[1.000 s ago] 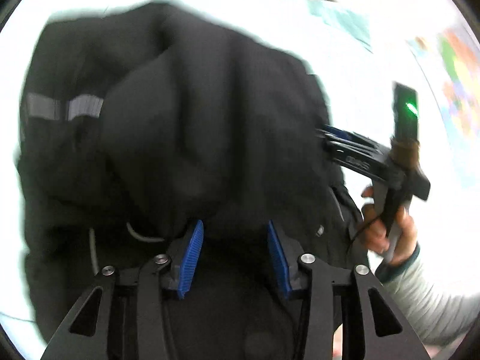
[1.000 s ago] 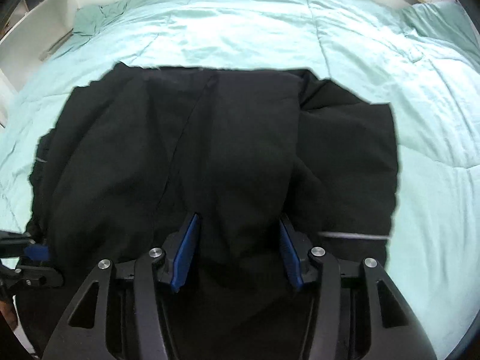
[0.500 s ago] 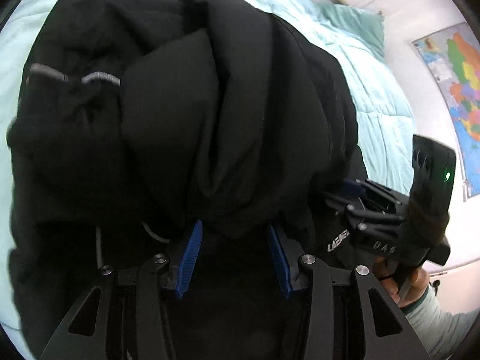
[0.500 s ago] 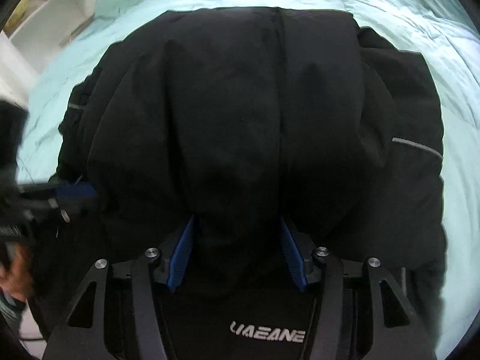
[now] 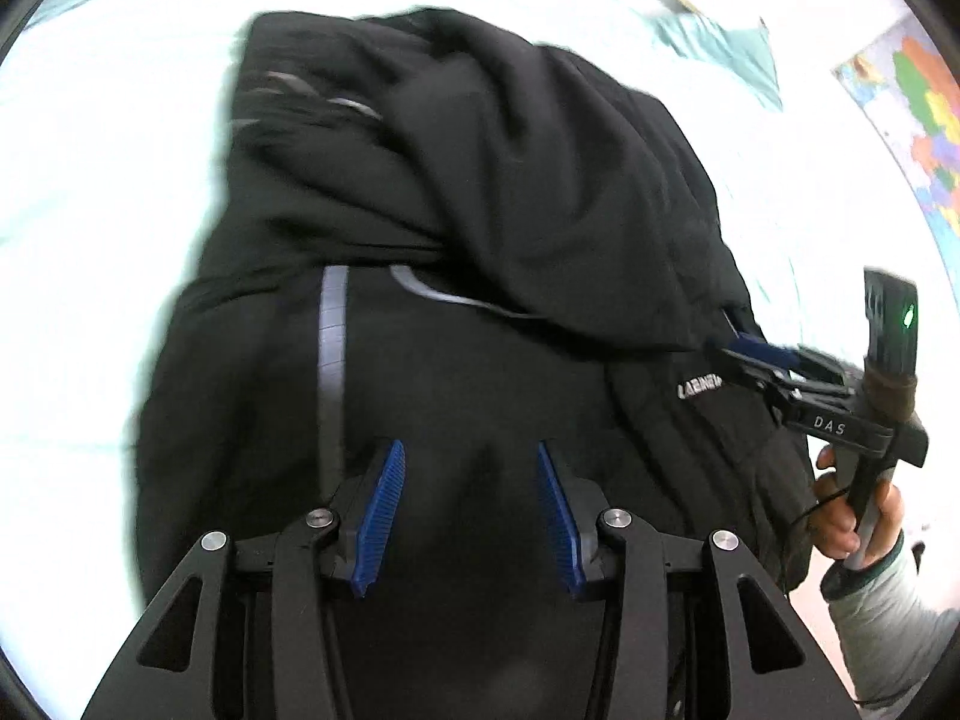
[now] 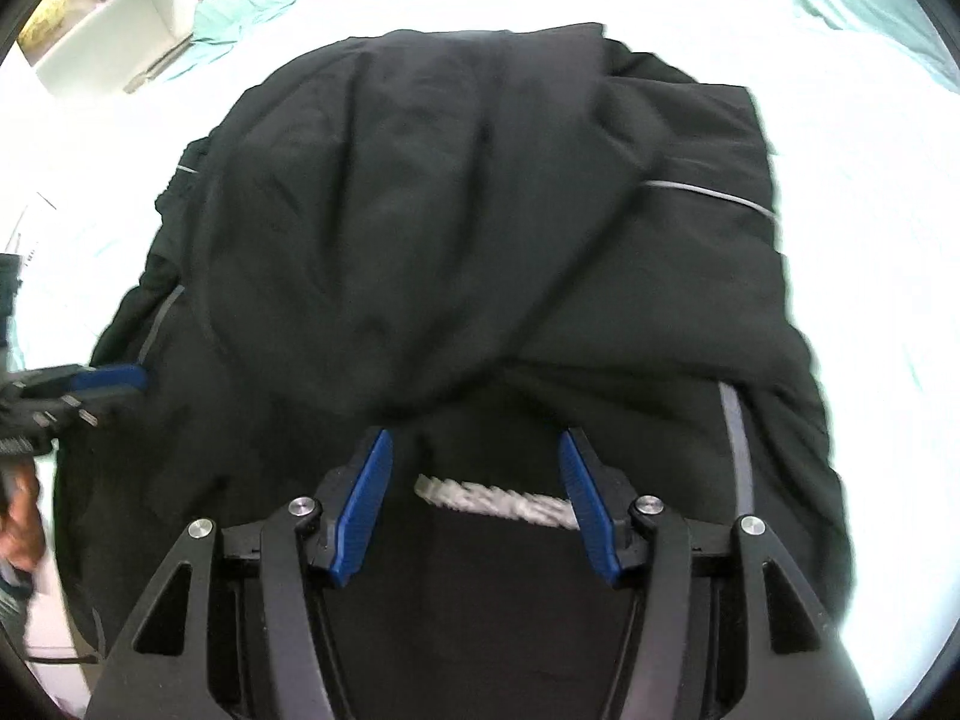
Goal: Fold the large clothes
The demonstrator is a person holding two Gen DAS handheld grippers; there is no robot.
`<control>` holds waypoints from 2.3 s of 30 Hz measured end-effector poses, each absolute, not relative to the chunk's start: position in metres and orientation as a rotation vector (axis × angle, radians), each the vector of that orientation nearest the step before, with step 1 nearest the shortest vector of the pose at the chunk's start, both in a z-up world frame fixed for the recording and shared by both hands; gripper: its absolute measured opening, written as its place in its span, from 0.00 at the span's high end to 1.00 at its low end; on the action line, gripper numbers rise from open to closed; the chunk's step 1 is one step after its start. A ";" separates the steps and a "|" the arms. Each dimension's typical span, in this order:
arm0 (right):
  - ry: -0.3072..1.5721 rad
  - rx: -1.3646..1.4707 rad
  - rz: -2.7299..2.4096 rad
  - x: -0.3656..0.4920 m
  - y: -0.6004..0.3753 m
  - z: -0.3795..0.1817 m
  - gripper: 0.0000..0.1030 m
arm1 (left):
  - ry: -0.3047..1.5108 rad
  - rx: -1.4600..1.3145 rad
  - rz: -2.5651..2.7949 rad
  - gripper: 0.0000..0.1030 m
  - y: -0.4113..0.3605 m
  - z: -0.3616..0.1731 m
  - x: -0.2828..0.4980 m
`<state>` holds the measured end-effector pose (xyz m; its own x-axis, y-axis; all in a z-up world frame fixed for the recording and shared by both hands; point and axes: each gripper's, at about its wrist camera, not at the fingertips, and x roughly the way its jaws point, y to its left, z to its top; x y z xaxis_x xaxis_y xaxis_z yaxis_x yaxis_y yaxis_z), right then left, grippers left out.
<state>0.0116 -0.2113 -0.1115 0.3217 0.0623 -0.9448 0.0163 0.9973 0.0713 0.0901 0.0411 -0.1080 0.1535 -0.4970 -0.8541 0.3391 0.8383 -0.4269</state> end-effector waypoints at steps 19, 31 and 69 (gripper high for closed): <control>1.391 0.131 -0.419 -0.100 -0.299 -0.057 0.41 | 1.474 -0.235 -0.419 0.55 0.164 -0.107 0.016; 1.441 0.089 -0.388 -0.122 -0.311 -0.043 0.41 | 1.562 -0.320 -0.521 0.50 0.167 -0.122 -0.003; 1.522 0.460 0.019 -0.258 -0.361 -0.045 0.61 | 1.460 -0.593 -0.797 0.52 0.143 -0.089 -0.020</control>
<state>-0.2580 -0.3607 -0.0450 0.0656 0.2945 -0.9534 0.2700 0.9146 0.3011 -0.0197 0.1432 -0.0885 -0.0599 -0.7744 -0.6299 0.1113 0.6219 -0.7751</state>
